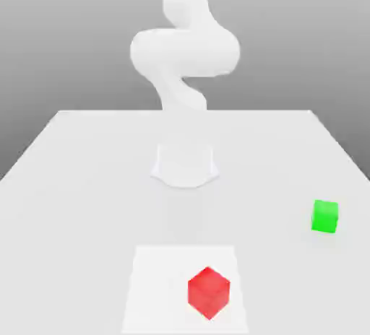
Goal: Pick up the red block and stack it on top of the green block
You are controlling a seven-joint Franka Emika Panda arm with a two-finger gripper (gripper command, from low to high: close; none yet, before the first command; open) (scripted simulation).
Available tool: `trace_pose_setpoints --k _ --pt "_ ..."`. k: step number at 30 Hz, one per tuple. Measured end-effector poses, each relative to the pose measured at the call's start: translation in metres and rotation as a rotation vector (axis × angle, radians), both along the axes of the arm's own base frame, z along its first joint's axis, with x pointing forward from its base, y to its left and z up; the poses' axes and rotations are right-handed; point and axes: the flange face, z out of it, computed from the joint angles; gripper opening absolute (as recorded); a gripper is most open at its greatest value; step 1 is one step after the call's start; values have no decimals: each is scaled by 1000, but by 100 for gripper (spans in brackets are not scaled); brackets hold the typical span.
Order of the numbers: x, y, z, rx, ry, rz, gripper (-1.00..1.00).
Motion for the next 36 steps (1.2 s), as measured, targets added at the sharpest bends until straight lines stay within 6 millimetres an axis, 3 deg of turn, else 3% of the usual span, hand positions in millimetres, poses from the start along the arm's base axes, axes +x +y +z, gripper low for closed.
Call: trace_pose_setpoints --k 5,11,16,23,28,29,36 --pt "57 8 -97 -39 154 157 0" --pt "91 25 -219 -101 326 333 0" --pt "94 37 -321 -169 465 475 0" --pt "66 41 -448 -288 651 661 0" --pt "62 40 -510 -303 670 682 0" --pt "61 40 -519 -303 671 682 -100" --pt "61 40 -520 -303 673 682 -100"
